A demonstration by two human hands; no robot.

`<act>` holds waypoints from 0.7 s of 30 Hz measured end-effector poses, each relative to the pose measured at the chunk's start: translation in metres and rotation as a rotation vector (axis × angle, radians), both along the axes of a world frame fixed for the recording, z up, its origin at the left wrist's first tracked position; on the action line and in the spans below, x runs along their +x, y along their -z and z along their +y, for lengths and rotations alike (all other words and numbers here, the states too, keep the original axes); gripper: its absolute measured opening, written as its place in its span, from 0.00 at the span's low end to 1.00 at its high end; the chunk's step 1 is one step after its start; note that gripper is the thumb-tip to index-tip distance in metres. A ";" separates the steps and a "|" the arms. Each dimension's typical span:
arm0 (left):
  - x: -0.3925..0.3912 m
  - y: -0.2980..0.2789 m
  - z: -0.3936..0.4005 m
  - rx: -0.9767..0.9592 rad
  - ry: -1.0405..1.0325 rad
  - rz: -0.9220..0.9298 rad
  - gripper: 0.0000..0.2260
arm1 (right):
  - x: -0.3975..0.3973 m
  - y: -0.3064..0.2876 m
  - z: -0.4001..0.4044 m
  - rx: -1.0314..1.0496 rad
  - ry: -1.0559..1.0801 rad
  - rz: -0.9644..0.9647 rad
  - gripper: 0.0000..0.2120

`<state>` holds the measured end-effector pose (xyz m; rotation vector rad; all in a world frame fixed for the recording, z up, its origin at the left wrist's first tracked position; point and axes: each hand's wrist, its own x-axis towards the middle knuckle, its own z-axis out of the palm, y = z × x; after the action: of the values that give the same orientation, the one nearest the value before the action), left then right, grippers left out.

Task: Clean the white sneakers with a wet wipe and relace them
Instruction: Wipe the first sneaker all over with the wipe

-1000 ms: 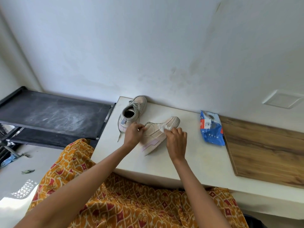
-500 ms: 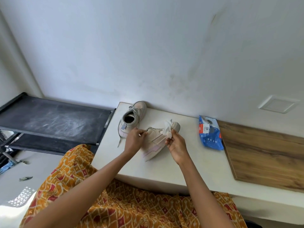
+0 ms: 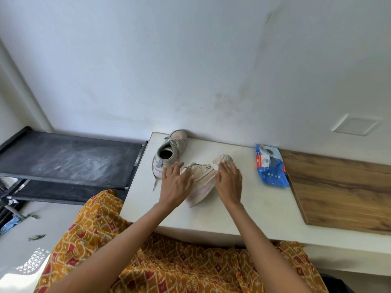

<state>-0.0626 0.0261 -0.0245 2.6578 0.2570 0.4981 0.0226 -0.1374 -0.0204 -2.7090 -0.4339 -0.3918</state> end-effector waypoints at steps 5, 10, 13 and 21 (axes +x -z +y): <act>0.000 -0.005 0.002 -0.084 -0.008 0.045 0.30 | -0.046 0.020 0.013 0.127 -0.219 0.059 0.23; 0.004 -0.007 0.004 -0.153 -0.024 0.068 0.26 | -0.044 0.023 -0.013 -0.199 -0.355 -0.076 0.28; 0.009 -0.006 0.001 -0.183 -0.016 0.040 0.14 | -0.013 0.006 -0.027 -0.325 -0.218 -0.080 0.29; 0.007 0.005 0.003 -0.214 -0.056 0.055 0.14 | -0.040 0.012 -0.017 -0.310 -0.320 -0.019 0.24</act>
<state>-0.0559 0.0288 -0.0297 2.4634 0.3798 0.3915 -0.0174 -0.1547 -0.0319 -2.8572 -0.9906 -0.2786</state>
